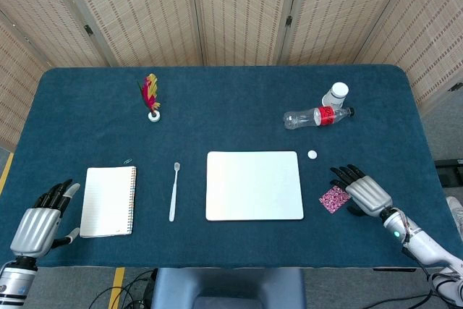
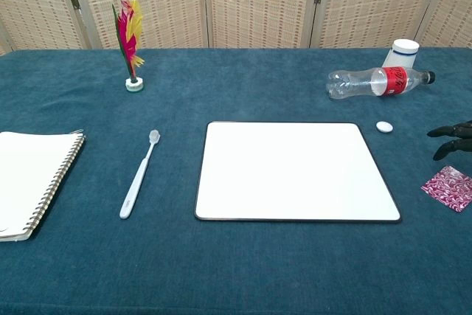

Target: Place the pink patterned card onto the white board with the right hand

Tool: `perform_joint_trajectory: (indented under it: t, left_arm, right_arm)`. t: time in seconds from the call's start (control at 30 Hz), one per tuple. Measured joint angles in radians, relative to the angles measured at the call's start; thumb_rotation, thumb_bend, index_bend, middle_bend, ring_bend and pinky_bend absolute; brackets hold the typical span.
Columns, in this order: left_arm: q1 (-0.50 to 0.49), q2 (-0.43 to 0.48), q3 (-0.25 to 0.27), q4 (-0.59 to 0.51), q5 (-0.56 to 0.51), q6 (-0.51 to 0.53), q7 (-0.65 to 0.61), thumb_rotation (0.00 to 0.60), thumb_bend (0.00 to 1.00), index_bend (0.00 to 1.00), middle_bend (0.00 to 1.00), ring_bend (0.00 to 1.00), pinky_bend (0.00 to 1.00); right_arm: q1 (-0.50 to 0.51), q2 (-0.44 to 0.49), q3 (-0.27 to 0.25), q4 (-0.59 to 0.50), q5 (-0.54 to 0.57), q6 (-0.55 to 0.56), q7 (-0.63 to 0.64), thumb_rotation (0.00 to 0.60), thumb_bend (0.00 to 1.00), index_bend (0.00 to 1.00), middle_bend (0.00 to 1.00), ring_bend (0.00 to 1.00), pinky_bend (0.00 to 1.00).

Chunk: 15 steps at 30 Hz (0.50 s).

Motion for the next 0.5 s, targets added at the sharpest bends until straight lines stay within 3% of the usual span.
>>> perform_joint_trajectory:
  t: [0.5]
  left_arm:
    - [0.0, 0.003, 0.001, 0.003, 0.003, 0.003, -0.006, 0.6, 0.25, 0.07, 0.07, 0.1, 0.23]
  right_arm:
    - [0.006, -0.035, -0.013, 0.031, 0.015, -0.004, -0.006, 0.6, 0.19, 0.27, 0.0, 0.0, 0.0]
